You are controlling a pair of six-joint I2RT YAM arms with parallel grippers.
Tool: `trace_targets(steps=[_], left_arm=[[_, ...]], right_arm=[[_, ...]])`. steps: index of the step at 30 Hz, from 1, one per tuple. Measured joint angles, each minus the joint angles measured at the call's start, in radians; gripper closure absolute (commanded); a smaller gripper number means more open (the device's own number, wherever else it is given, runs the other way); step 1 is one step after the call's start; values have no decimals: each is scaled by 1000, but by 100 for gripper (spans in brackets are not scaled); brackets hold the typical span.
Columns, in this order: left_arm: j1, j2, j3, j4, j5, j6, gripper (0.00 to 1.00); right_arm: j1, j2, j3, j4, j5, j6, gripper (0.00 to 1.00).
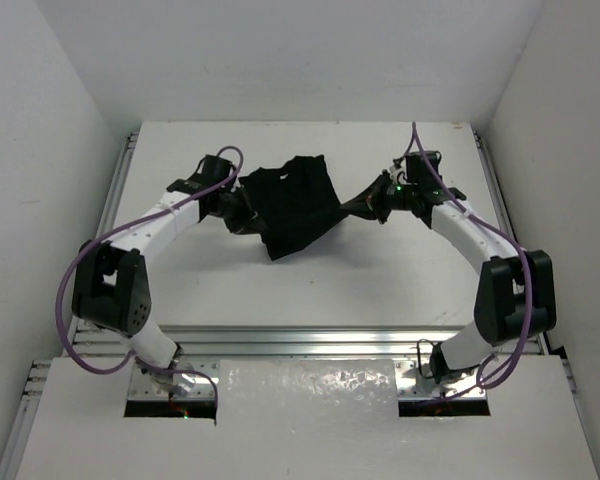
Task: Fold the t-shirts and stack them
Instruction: Fold the long partially folded tshirt into a neat square
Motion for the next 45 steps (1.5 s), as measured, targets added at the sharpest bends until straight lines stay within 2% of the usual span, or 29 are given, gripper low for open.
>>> trace_targets(steps=[11,25,32,37,42,45], left_arm=[[22,29,53,-11,51,0,100],[89,257,290,-10,129,-4,100],[140,338,353,25,172,-32,100],[164,423,394,61,196,-58,100],[192,474,352,177,212,-132,100],[219,480,310,276,211,-188,100]], right_arm=[[-2,163,220,-55,10,1,100],[-6,539,735,-174,3,-6,100],[-6,745,993,-153,-53,19,100],[-6,862,1062,-38,-93,87,100],[-5,1057,1201,188,-123,181,100],[0,1193,1292,330,-99,224,94]])
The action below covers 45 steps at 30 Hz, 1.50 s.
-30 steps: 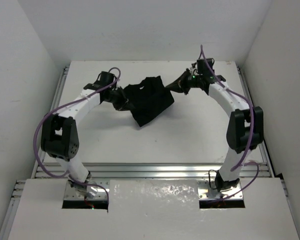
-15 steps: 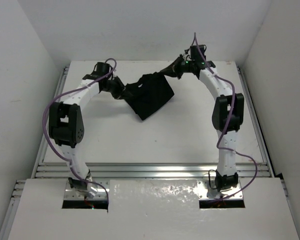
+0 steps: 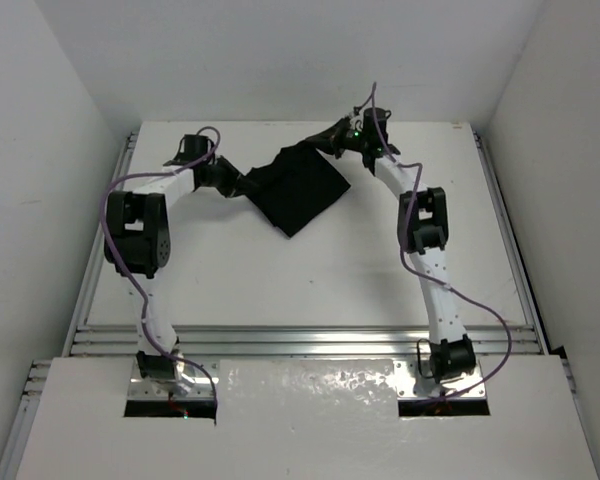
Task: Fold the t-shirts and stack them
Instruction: Fold the long partially folded tshirt into a neat square
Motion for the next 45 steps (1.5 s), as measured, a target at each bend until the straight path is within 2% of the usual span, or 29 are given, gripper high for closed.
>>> trace_targets(steps=[1,2,3,4,7,11,12,13,15,17,18,20,21,23,24,28,31,37,41,45], left_arm=[[9,10,-2,27,0,-19,100],[16,23,-2,60,-1,-33,100],[19,38,0,82,-3,-46,100],[24,53,2,97,-9,-57,100],[29,100,3,121,-41,-91,97],[41,111,-31,161,-89,-143,82],[43,113,-32,172,-96,-153,69],[48,117,-32,188,-99,-161,41],[58,129,-14,224,-97,-174,29],[68,167,45,273,-86,-183,17],[70,200,97,293,-71,-182,0],[74,264,201,338,-46,-176,0],[76,289,243,362,-34,-175,0],[76,307,282,410,-16,-158,0],[76,302,282,418,-14,-143,0],[61,246,267,364,-48,-26,0],[38,136,204,281,-115,60,0],[-59,-113,23,226,-174,167,2],[-120,-98,11,242,-142,192,2],[-136,22,61,238,-119,193,1]], right_arm=[[1,32,8,35,17,6,63],[2,58,8,58,38,15,28],[2,76,8,71,61,14,5],[0,89,7,77,80,6,1],[-9,86,-12,97,114,-31,1],[-32,-29,-129,106,117,-116,1],[-38,-76,-167,84,114,-155,1],[-40,-128,-201,61,108,-197,1],[-49,-251,-285,31,104,-290,1],[-50,-423,-457,22,106,-375,1],[-46,-512,-552,37,107,-415,4],[-30,-651,-695,39,87,-471,12],[-18,-692,-740,42,78,-494,26],[14,-739,-818,56,60,-533,45],[35,-745,-857,60,50,-551,64],[112,-657,-906,43,25,-575,100],[138,-500,-816,23,21,-579,100],[105,-193,-439,-53,40,-579,100],[61,-105,-272,-75,48,-545,100],[33,-79,-237,-128,56,-534,100]])
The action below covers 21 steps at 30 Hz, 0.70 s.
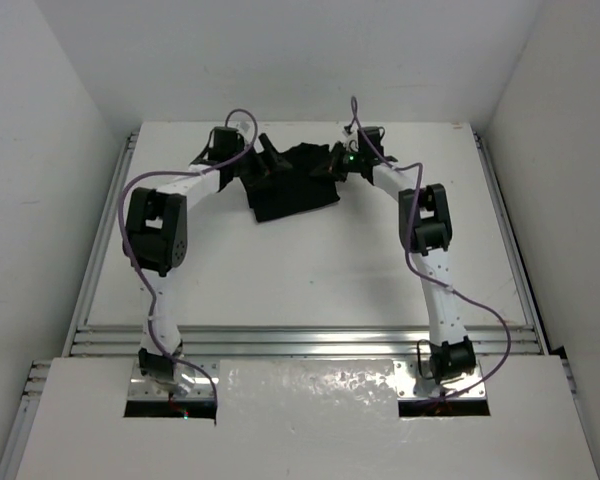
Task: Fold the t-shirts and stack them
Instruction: Fold the long partially folded tshirt into a neat square
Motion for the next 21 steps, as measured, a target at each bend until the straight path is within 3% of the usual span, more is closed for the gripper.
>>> trace_targets(steps=[6,11,15,19,21], left_arm=[[-5,132,23,-47,-12,18,0],[-12,121,-9,-45,-18,30,0],[-47,-31,-230,-35,-25,30,0],[-100,-231,-465,-114,-60,42,0],[-117,-296,-510,-163,-77,56,0]], right_arm=[[34,-50,-175,-62,-26,-21,100],[82,-328,-635,-4,61,61,100],[116,-522,-942,40,101,129,100],[125,-663,-1165,97,86,146,80],[124,-719,-1218,100,80,124,70]])
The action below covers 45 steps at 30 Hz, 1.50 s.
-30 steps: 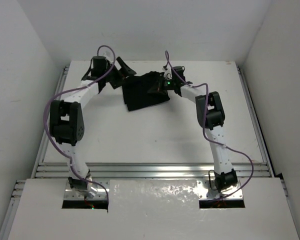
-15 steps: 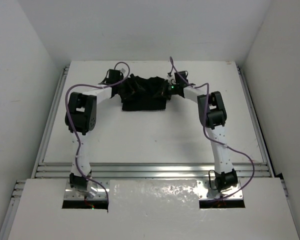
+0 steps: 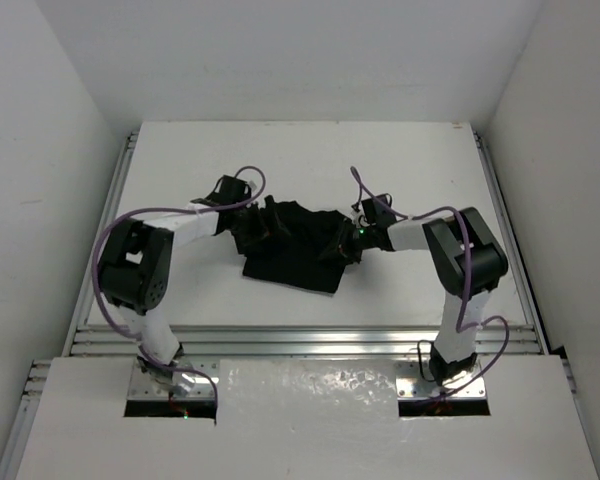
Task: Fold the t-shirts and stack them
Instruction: Fold the long partially folded tshirt into a neat square
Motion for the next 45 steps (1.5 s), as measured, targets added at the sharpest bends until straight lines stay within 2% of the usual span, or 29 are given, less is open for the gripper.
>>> trace_targets(steps=[1,4,5,9,13,16,19,21,23,25,32,33,36,37,38,40,44,45], left_arm=[[-1,-22,-2,-30,-9,11,0],[9,-51,61,-98,-43,57,0],[14,-52,94,-113,-53,71,0],[43,-60,228,-148,-84,119,0],[94,-32,327,-140,-64,169,2],[149,1,301,-35,-10,187,4],[194,37,242,45,30,204,12],[213,83,239,90,58,214,22],[223,126,236,146,95,224,24],[225,159,235,188,132,229,25],[225,191,221,267,252,272,27],[225,191,214,280,263,283,29],[225,191,194,300,282,303,33],[225,192,188,303,284,309,46],[225,195,183,306,285,315,47],[225,206,172,317,286,331,47],[225,222,126,336,301,340,47],[225,224,117,338,309,340,45]], right_arm=[[0,-23,-13,0,-1,-14,61],[0,-116,-34,-9,-4,-69,45],[-1,-150,-32,-11,-4,-98,37],[-11,-229,42,-52,0,-243,21],[-58,-221,100,-74,-5,-356,17],[-98,-166,167,-123,-24,-467,19],[-117,-79,259,-180,-57,-576,24],[-116,-31,307,-212,-78,-628,27],[-109,3,340,-235,-89,-668,28],[-106,23,348,-251,-93,-700,36],[-91,52,348,-280,-92,-742,38],[-87,54,348,-280,-90,-747,44],[-78,61,348,-275,-84,-755,55],[-77,64,348,-274,-80,-755,61],[-76,66,348,-273,-78,-754,76],[-74,67,348,-265,-75,-747,86],[-73,62,337,-235,-71,-728,99],[-73,56,328,-227,-72,-723,100]])
